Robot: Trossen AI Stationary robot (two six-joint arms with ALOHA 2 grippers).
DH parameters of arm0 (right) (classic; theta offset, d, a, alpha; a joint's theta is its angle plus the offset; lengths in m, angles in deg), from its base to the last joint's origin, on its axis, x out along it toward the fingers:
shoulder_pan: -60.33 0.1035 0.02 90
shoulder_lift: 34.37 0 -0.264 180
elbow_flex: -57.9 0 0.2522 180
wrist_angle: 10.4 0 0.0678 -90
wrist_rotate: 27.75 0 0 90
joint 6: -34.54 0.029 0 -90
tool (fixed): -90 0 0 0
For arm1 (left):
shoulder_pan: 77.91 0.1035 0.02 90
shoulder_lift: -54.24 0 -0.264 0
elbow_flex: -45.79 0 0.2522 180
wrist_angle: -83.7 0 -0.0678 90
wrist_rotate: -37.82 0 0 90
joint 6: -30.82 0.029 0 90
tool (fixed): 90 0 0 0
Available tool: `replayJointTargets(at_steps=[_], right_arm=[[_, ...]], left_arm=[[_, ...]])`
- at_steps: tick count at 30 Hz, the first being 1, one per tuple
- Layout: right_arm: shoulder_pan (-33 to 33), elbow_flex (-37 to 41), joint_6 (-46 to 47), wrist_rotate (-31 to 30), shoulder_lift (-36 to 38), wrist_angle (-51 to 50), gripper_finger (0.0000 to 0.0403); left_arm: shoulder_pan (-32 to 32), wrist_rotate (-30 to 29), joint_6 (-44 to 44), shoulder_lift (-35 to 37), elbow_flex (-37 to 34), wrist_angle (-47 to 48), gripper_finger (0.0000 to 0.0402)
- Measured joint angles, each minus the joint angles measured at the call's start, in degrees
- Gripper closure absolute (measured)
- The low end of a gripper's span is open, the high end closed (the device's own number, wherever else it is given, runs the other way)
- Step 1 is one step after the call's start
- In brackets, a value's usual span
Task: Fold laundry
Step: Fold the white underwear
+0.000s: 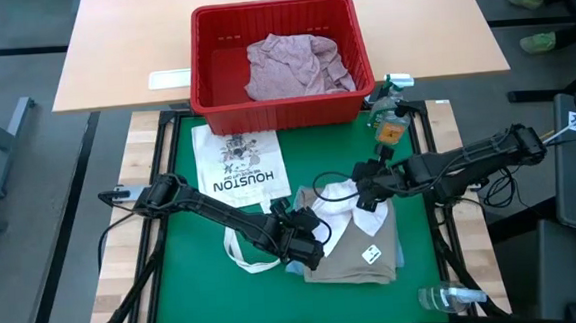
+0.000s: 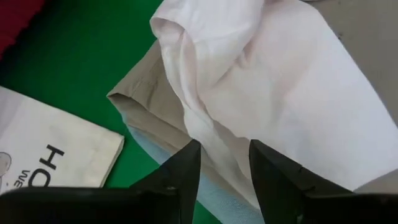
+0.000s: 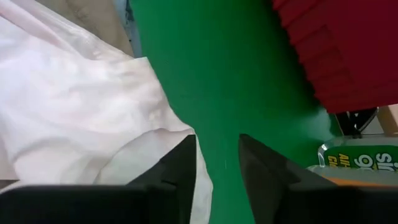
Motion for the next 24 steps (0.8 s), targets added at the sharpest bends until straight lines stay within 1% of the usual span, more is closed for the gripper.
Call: replayJointTargets(at_steps=[2,4,11,17,19,21,23,24], right_arm=[[0.0,0.0,0.0,0.4,0.0,-0.1,0.0275],[0.0,0.0,0.0,3.7,0.0,0.0,0.0271],[0.0,0.0,0.0,25.0,0.0,0.0,0.0269],[0.1,0.0,0.4,39.8,0.0,-0.1,0.0269],[0.1,0.0,0.4,42.1,0.0,-0.1,0.0269],[0.1,0.0,0.3,42.3,0.0,-0.1,0.0269],[0.0,0.0,-0.1,40.4,0.0,-1.0,0.0269],[0.0,0.0,-0.1,38.2,0.0,-2.0,0.0269]], left_arm=[[0.0,0.0,0.0,0.0,0.0,0.3,0.0270],[0.0,0.0,0.0,0.0,0.0,0.4,0.0270],[0.1,0.1,1.2,0.0,0.0,0.8,0.0270],[0.5,2.8,1.1,0.0,0.0,0.8,0.0270],[0.5,2.8,1.1,0.0,0.0,0.8,0.0270],[0.4,2.8,1.0,0.0,0.0,0.8,0.0270],[0.5,2.9,1.0,0.0,0.0,0.8,0.0269],[0.5,2.9,1.0,0.0,0.0,0.8,0.0269]])
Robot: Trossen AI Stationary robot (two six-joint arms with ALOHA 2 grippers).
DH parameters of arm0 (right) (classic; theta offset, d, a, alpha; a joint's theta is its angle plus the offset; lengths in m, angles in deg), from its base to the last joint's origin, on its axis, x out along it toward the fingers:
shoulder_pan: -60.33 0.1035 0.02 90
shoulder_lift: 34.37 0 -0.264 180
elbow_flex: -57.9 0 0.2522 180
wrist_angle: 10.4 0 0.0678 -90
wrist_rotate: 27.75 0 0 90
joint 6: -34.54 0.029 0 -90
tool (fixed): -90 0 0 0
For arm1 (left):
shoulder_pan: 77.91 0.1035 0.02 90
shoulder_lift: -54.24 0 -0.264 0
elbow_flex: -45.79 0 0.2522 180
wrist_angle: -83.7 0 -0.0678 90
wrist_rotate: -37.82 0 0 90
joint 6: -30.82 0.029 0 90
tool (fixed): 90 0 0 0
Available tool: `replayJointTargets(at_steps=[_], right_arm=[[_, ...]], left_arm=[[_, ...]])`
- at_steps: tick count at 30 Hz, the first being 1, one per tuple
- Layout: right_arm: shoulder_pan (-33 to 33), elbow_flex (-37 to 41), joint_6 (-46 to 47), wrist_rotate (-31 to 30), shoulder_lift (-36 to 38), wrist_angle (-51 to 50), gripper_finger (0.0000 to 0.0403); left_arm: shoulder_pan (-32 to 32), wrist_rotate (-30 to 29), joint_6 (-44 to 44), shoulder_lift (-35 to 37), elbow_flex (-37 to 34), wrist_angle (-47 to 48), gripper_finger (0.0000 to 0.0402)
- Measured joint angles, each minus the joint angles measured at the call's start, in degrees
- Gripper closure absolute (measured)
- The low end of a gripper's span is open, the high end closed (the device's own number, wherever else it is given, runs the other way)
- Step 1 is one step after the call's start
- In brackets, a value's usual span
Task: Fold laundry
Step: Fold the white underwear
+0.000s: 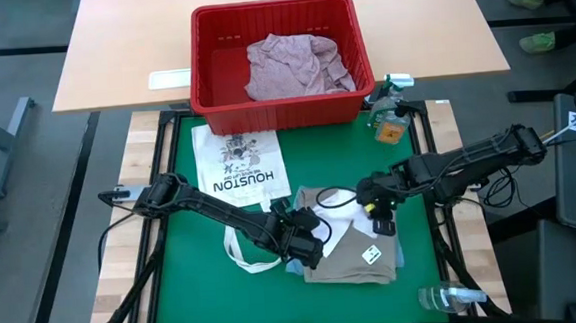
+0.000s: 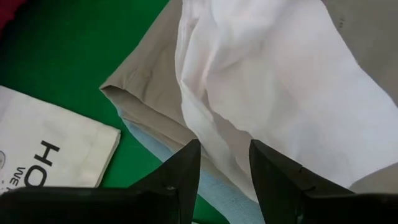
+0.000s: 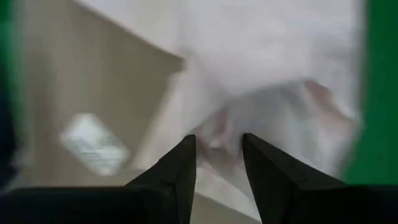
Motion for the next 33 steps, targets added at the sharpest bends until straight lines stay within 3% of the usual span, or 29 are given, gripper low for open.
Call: replayJointTargets(at_steps=[6,10,14,23,33], right_arm=[[0.0,0.0,0.8,-19.2,0.0,-8.7,0.0269],[0.0,0.0,1.9,-24.1,0.0,-13.0,0.0269],[0.1,-1.0,2.0,-22.9,0.0,-15.7,0.0269],[7.6,-4.9,2.1,-7.3,0.2,-12.4,0.0269],[19.7,0.2,1.1,-12.2,-0.3,1.7,0.0269]], left_arm=[[0.0,0.0,0.0,0.0,0.0,0.0,0.0269],[-0.1,0.0,1.2,0.0,0.0,0.0,0.0269],[0.0,0.0,1.7,0.0,0.0,0.0,0.0269],[0.0,-0.1,1.4,0.0,0.0,0.0,0.0269],[0.0,-0.1,1.4,0.0,0.0,0.0,0.0269]])
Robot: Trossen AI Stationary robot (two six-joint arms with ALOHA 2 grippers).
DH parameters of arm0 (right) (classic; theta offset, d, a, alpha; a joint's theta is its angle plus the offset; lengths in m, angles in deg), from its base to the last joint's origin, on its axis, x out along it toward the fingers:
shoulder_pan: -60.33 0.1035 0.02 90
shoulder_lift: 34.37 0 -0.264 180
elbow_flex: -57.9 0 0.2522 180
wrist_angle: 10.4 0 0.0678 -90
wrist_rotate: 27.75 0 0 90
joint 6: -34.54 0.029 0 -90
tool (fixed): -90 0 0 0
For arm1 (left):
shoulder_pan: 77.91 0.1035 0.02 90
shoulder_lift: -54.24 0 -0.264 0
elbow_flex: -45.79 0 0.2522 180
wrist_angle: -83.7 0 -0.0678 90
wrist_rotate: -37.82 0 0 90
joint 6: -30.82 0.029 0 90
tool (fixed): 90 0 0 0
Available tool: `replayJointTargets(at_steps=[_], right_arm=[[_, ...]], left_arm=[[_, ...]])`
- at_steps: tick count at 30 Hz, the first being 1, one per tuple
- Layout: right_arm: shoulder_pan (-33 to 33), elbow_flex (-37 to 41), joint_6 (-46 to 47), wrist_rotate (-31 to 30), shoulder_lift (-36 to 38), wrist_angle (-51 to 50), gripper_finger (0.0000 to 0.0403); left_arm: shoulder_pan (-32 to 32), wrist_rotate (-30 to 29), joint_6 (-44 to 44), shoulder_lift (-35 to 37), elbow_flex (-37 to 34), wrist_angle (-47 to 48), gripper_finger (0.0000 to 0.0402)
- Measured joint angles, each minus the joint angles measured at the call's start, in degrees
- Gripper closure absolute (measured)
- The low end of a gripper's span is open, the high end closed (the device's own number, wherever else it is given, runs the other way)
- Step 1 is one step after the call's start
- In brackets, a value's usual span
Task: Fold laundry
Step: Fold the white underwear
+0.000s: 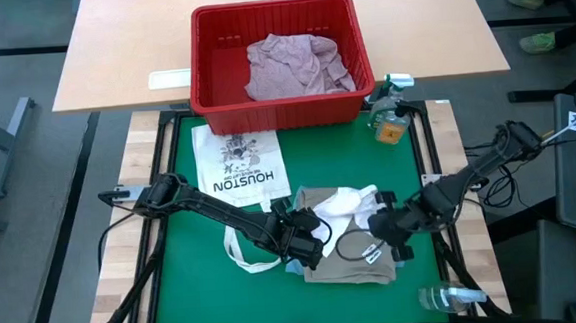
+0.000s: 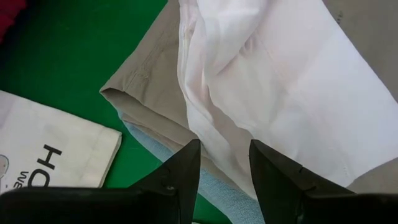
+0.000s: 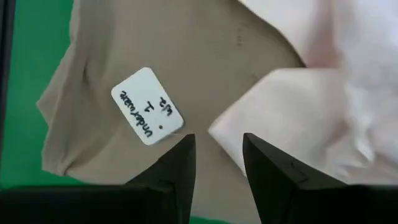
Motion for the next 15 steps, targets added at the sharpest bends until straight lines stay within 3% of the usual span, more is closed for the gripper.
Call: replayJointTargets(at_steps=[6,15], right_arm=[[1.8,2.0,0.1,-5.0,-1.5,1.1,0.0269],[1.7,4.5,-0.9,-5.6,-3.8,2.3,0.0270]], left_arm=[[0.0,0.0,0.0,0.0,0.0,-0.1,0.0269],[0.0,0.1,0.0,0.0,0.0,-0.1,0.0269]])
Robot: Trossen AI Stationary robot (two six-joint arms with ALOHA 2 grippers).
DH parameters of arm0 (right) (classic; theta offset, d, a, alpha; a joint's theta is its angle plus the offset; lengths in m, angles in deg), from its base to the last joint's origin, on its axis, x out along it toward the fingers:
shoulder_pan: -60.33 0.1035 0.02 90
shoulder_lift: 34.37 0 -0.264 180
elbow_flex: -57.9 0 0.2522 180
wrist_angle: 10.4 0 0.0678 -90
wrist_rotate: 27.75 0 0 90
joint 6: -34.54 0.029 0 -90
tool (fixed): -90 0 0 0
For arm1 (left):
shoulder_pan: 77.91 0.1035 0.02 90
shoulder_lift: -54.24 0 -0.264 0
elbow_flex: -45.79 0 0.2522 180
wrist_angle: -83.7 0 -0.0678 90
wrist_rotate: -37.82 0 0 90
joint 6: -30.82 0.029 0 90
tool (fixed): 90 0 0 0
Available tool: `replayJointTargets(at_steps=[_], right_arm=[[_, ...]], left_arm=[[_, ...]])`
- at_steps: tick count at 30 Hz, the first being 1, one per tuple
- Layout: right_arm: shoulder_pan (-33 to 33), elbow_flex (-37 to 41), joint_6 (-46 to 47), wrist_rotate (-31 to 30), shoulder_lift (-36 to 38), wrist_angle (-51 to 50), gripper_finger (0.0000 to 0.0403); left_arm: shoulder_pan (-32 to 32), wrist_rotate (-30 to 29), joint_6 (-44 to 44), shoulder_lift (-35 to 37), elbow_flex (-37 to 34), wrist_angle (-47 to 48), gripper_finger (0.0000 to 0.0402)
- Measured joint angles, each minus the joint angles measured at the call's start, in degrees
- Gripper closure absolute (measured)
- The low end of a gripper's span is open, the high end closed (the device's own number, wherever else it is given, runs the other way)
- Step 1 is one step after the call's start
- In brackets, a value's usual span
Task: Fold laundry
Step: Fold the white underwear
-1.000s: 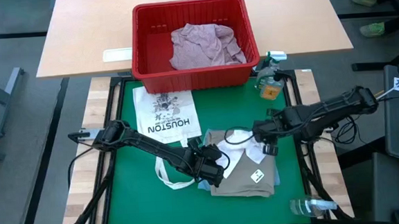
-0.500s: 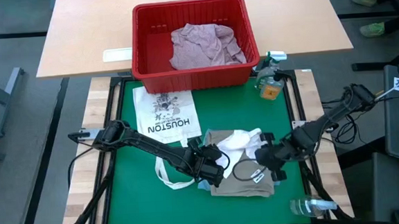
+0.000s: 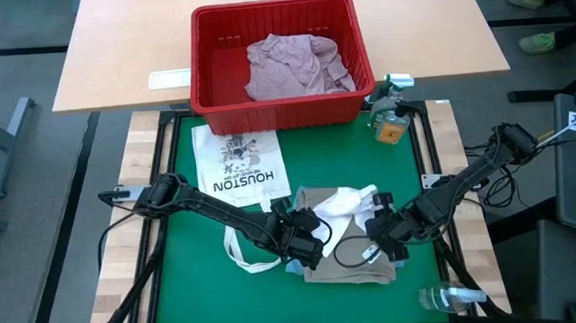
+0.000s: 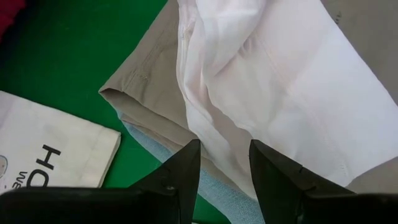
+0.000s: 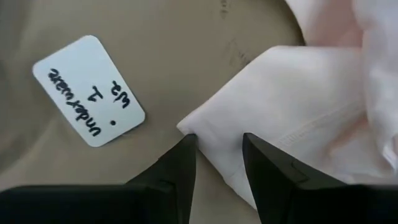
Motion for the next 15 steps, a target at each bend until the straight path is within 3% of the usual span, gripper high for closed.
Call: replayJointTargets(at_steps=[5,12,15], right_arm=[[0.0,0.0,-0.4,-0.1,-0.1,1.2,0.0299],[0.0,0.0,-1.4,-0.5,-0.1,1.4,0.0388],[0.0,0.0,-1.4,-0.5,-0.1,1.4,0.0393]], left_arm=[[0.0,0.0,0.0,0.0,0.0,0.0,0.0269],[0.0,0.0,1.5,0.0,0.0,0.1,0.0269],[0.0,0.1,1.8,0.1,0.0,0.1,0.0269]])
